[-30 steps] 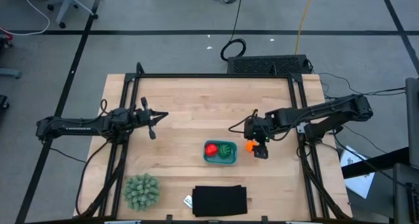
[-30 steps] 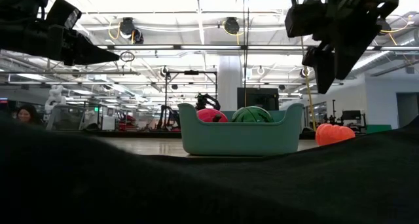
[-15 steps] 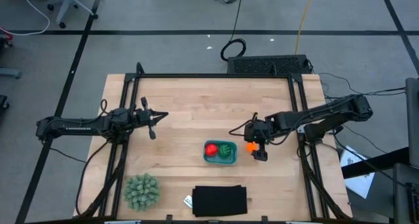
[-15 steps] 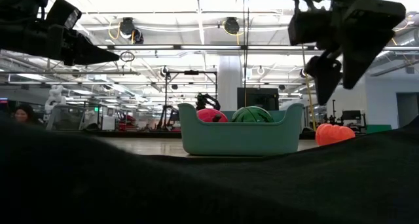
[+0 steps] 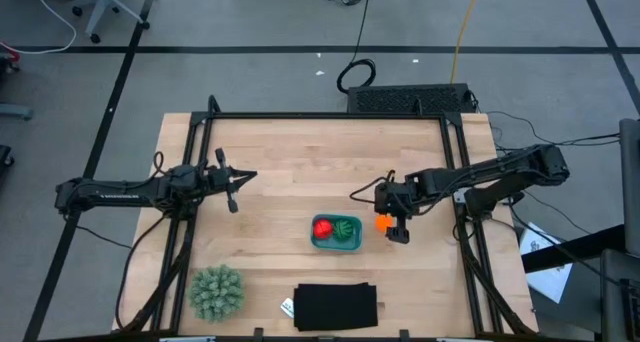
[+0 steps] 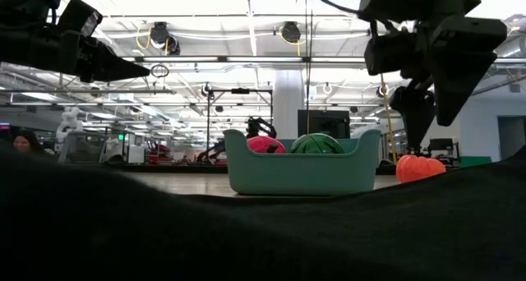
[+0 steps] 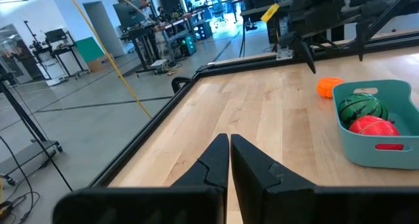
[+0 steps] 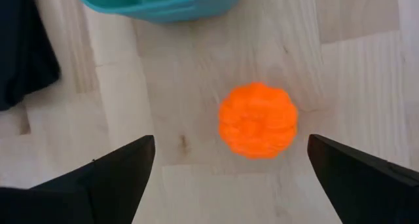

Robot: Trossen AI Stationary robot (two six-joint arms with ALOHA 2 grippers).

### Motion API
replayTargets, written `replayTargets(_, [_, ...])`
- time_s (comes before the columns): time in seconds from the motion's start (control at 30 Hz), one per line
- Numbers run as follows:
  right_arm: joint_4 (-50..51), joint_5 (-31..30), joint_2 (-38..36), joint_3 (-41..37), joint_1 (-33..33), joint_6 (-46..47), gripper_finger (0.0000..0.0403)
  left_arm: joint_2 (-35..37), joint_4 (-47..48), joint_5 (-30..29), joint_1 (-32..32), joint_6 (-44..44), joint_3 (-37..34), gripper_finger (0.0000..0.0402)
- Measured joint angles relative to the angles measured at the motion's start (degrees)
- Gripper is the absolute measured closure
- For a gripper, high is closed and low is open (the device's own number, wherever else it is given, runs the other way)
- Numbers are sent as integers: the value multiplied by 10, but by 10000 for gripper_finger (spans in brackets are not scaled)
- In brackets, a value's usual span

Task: Pick and placing Produce into tupperware
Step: Put the orange pumpkin into the blue bin

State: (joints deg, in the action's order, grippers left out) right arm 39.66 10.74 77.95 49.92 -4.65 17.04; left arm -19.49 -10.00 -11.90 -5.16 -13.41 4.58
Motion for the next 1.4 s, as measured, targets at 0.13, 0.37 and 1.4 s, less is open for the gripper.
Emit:
replayTargets(0.13, [-2,-2,0,-2,8,-14,9,0,0,0,0,0,0,380])
replayTargets(0.37, [-33,-49,0,-2,5,-74,9,0,11,0,0,0,0,380])
replayTargets(1.4, [-65,-108,64,-4,-45,-189,9,0,14,-1,0,0,0,380])
